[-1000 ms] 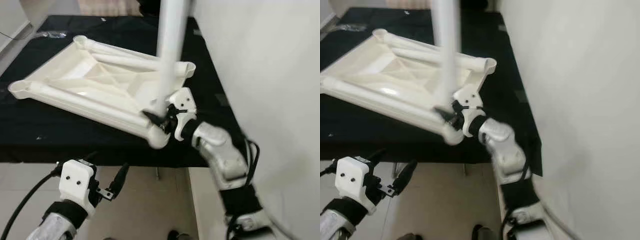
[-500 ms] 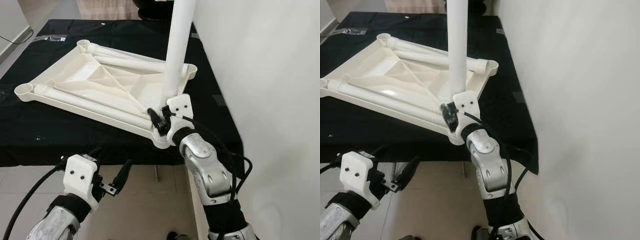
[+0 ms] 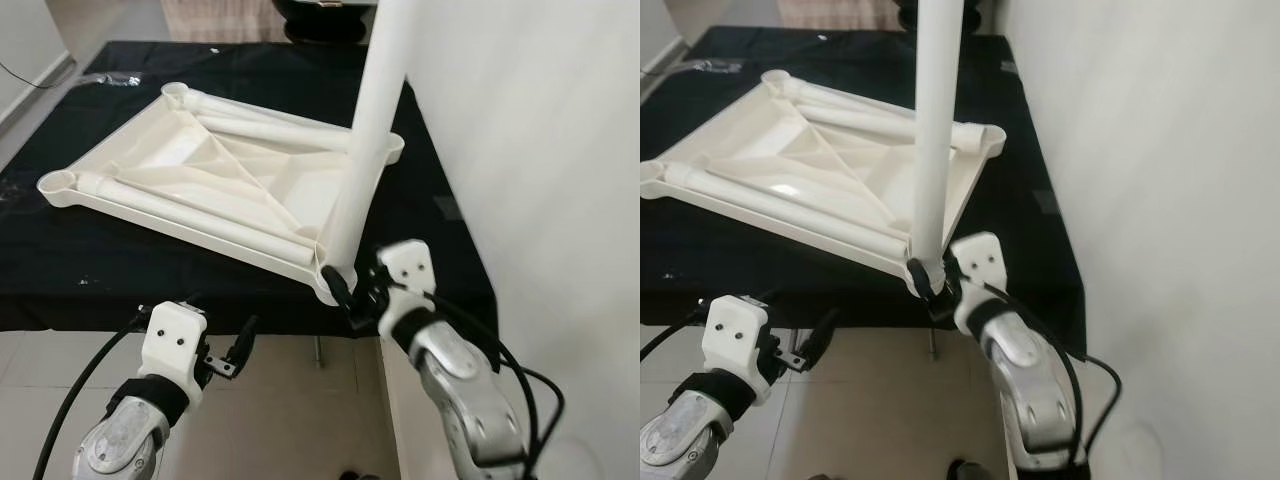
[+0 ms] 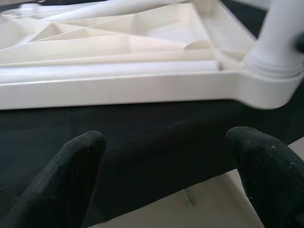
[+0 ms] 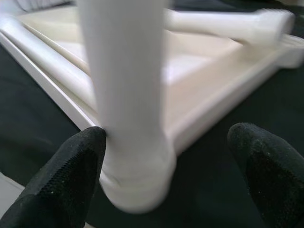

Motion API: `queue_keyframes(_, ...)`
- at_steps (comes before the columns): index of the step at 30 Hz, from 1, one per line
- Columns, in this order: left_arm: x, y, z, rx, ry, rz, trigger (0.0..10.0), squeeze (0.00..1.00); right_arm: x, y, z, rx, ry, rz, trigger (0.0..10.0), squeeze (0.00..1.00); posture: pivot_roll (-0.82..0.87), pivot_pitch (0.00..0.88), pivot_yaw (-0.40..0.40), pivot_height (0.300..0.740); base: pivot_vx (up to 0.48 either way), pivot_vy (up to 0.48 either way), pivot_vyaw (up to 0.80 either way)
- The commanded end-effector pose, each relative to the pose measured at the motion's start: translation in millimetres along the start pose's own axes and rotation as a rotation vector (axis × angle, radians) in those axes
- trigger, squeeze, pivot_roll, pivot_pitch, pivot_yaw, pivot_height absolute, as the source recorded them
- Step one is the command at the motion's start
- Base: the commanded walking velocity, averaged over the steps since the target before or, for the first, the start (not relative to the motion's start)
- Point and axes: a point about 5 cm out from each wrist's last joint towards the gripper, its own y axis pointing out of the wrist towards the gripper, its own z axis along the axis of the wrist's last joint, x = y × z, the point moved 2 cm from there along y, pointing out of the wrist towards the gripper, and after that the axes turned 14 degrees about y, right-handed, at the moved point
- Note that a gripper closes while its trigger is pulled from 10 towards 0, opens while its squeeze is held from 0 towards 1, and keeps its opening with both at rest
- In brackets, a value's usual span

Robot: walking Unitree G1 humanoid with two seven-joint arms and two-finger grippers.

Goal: Building children table

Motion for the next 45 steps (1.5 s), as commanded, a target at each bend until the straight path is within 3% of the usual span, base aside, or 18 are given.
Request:
queue_keyframes(1,0.1,-1.0,-11,-0.043,-0.001,0.026,10.0,0.0,16.7,-11.9,-3,0.001,-0.033,-0.093,10.0,0.0,-0.02,0.106,-0.032,0.74,0.0,0.0,0.0)
queue_keyframes(3,0.8,-6.8,-23,-0.093,-0.025,0.065,10.0,0.0,33.2,-29.4,-21,-0.075,-0.073,-0.151,10.0,0.0,-0.02,0.094,-0.03,0.74,0.0,0.0,0.0)
queue_keyframes(9,2.8,-10.1,-27,-0.101,-0.019,0.098,10.0,0.0,38.6,-38.8,-31,-0.109,-0.051,-0.185,10.0,0.0,-0.02,0.073,-0.039,0.74,0.0,0.0,0.0)
queue_keyframes(22,-0.8,0.3,-33,-0.096,-0.031,0.167,10.0,0.0,41.7,-29.5,-35,-0.099,0.006,-0.183,10.0,0.0,-0.02,0.04,-0.027,0.74,0.0,0.0,0.0)
queue_keyframes(45,1.4,-7.8,-35,-0.096,-0.036,0.189,10.0,0.0,41.8,-30.2,-35,-0.104,0.014,-0.167,10.0,0.0,-0.02,0.056,-0.037,0.74,0.0,0.0,0.0)
